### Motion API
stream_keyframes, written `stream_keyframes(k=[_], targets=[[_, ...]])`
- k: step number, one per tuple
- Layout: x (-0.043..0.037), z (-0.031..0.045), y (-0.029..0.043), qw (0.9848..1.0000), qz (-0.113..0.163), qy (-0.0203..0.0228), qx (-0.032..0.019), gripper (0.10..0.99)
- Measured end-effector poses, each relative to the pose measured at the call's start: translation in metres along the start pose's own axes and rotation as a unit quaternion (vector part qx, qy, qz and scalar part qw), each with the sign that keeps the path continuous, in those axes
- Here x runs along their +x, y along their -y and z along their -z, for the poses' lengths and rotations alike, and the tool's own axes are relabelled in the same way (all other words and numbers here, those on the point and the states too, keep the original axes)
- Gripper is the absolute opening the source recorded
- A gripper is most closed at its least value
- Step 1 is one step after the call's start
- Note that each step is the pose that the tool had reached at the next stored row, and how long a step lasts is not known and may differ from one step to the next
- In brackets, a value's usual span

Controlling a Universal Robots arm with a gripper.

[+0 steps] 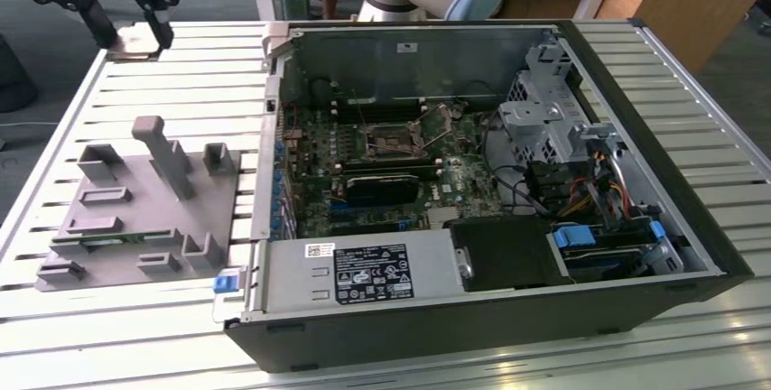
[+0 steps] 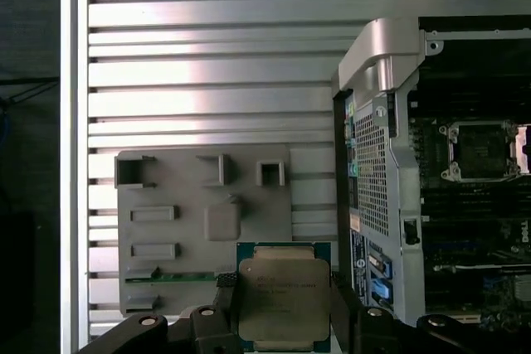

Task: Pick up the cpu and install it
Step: 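Pick up the cpu and move it towards the insertion slot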

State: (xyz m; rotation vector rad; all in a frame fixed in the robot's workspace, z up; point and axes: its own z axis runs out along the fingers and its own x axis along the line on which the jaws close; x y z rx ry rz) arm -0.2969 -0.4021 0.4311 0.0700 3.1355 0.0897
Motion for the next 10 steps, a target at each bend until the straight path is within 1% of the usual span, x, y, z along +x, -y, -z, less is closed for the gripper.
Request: stream_keyframes(k=[4,10], targets=[[-0.0082,-0.0005,-0.0032,1.0000,0.000,0.0000,0.0000,0.533],[-0.0183,-0.0012,-0.0081,1.0000,0.000,0.0000,0.0000,0.533]])
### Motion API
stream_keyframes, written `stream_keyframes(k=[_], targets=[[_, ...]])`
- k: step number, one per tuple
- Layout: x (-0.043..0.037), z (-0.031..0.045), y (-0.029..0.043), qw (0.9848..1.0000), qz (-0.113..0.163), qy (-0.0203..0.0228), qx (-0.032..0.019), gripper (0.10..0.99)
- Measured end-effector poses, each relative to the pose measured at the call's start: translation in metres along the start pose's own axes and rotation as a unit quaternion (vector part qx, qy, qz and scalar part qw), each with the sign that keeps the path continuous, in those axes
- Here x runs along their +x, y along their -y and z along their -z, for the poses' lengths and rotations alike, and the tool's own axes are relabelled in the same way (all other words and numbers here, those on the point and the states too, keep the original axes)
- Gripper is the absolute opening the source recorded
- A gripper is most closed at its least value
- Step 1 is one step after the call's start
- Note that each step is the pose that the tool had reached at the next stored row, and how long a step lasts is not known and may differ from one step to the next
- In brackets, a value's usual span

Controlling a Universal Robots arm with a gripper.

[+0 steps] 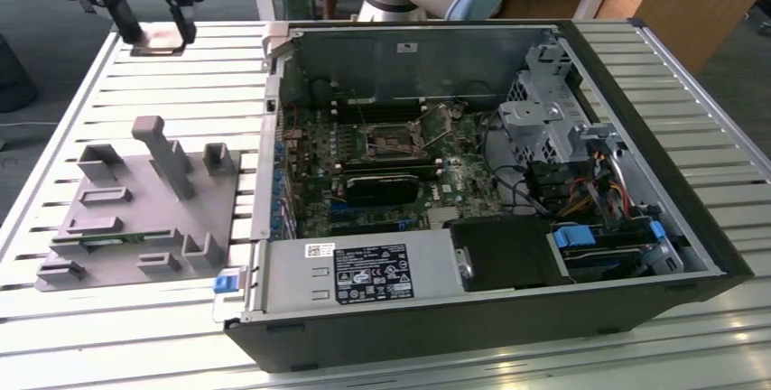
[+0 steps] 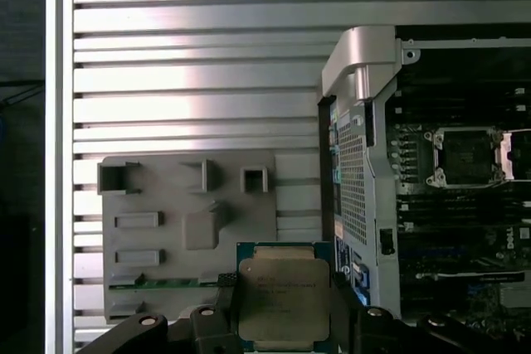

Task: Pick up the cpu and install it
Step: 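Pick up the cpu and move it towards the insertion slot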

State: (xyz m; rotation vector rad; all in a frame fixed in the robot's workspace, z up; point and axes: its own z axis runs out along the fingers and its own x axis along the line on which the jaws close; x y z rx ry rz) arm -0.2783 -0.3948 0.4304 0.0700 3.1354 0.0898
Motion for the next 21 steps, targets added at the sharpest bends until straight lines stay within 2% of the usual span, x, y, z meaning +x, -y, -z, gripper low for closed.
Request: stream_keyframes(k=[21], targets=[[-0.0351,-0.0018,-0.0160,1.0000,0.000,0.0000,0.0000,0.533]])
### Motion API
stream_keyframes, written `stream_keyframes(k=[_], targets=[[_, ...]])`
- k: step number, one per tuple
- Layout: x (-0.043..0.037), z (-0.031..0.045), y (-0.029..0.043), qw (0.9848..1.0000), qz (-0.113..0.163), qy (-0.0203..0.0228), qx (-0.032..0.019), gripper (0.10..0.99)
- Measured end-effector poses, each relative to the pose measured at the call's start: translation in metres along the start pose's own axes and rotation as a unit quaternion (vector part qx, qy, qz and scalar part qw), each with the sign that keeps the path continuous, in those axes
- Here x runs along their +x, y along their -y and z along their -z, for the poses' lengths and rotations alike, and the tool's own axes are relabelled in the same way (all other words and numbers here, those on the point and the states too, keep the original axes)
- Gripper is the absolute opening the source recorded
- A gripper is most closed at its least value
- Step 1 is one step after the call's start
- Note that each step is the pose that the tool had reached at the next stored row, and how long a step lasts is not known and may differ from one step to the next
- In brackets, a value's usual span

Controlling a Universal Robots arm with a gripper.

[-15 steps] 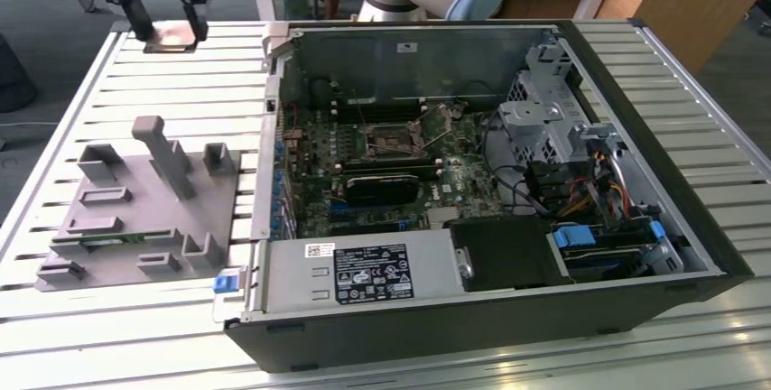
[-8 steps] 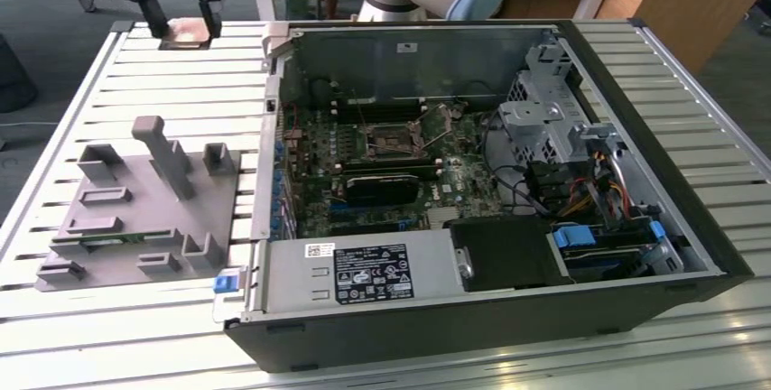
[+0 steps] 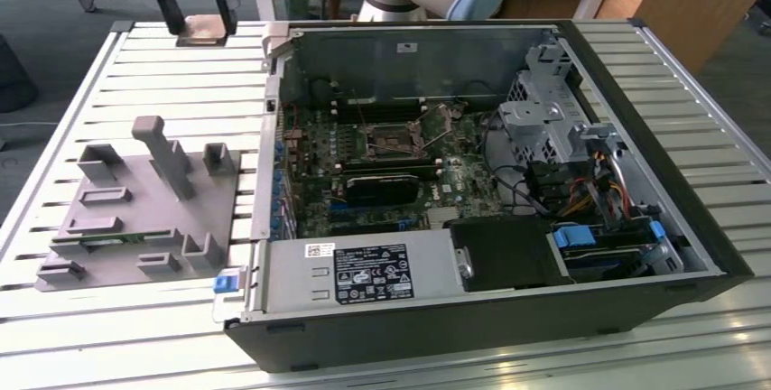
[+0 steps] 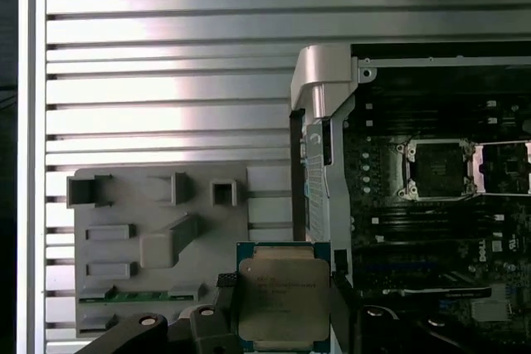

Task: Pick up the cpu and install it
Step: 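Pick up the cpu and move it towards the insertion slot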

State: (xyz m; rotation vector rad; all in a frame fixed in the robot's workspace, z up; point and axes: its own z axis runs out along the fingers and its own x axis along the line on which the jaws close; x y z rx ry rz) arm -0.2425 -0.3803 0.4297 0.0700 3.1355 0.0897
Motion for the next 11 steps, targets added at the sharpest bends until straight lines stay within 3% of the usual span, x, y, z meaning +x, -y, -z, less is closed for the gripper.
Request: stream_keyframes(k=[11], targets=[[-0.0199,-0.0011,-0.0098,1.0000,0.000,0.0000,0.0000,0.533]])
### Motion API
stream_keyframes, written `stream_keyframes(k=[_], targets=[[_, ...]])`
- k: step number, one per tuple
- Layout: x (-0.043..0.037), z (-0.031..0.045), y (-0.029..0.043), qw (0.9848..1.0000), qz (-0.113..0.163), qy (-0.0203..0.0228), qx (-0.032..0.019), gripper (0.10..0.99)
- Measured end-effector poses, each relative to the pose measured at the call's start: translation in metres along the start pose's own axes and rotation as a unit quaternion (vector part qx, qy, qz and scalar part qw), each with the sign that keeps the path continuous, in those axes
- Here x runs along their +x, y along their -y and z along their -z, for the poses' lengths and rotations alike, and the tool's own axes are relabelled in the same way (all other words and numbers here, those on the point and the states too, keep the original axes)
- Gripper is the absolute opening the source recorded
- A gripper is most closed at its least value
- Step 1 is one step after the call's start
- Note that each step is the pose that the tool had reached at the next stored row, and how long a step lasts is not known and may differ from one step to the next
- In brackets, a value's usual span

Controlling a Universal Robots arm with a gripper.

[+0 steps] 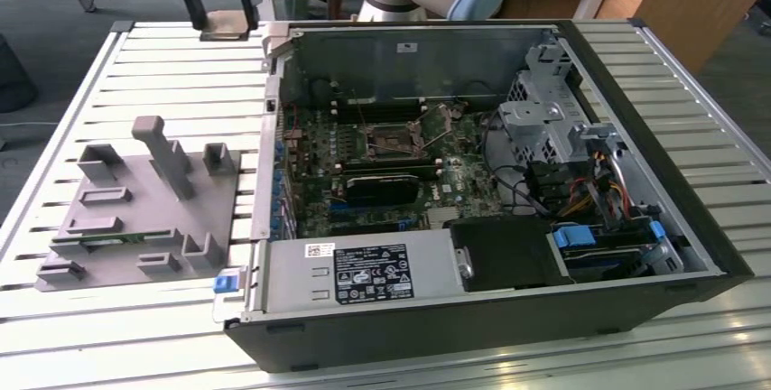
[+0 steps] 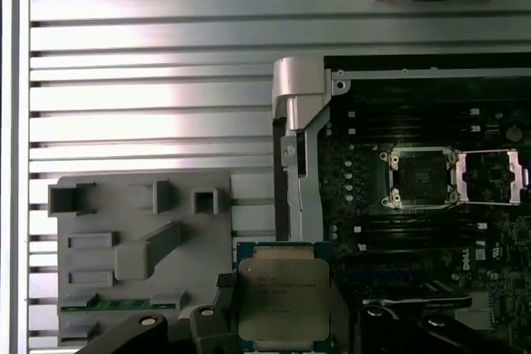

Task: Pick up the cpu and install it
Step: 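Pick up the cpu and move it towards the insertion slot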

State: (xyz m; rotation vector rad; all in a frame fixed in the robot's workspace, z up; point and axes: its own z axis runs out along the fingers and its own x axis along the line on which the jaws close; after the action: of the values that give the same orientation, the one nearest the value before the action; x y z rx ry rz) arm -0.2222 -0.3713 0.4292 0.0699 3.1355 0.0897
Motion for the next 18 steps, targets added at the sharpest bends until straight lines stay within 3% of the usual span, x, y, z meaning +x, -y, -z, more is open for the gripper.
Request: stream_keyframes(k=[18], targets=[[-0.0401,-0.0026,-0.0210,1.0000,0.000,0.0000,0.0000,0.533]])
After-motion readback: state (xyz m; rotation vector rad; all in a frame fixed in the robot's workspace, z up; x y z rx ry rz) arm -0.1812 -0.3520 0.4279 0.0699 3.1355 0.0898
